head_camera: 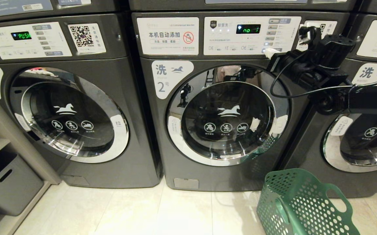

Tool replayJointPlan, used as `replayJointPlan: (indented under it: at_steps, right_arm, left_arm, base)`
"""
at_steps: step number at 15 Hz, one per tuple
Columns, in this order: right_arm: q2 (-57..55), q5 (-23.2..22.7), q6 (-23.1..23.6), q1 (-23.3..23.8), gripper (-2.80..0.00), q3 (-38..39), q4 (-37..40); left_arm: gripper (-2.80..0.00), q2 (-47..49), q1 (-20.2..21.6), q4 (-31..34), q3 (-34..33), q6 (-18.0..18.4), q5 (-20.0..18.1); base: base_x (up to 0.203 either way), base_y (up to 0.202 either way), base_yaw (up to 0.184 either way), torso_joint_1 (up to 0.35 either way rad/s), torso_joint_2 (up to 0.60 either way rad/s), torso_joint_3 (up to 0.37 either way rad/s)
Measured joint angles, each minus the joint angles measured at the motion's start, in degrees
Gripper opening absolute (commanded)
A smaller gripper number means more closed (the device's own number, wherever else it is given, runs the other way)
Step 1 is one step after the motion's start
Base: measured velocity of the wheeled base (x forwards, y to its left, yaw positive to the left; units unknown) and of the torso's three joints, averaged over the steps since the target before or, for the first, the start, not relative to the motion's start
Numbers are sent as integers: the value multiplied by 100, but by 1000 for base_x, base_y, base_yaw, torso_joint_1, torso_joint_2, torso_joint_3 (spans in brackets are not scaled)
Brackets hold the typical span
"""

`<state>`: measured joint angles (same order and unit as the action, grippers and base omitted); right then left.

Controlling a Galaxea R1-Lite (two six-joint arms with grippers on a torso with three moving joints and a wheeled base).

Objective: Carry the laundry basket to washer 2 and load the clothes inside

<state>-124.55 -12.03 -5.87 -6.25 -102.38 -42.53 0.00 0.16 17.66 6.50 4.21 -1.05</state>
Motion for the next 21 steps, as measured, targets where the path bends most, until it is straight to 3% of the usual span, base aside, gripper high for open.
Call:
replayJointPlan:
  at_steps: [10,21]
  right_arm:
    - [367,-15,-5,-7,-280,441,-40]
    - [2294,113,108,-10,-280,3773,-57]
  left_arm:
    - [-280,0,0,0,0,0,0]
    - [-280,0,-16,22,15,0,-157]
  base:
    - [0,0,0,0,0,0]
    - [0,0,0,0,0,0]
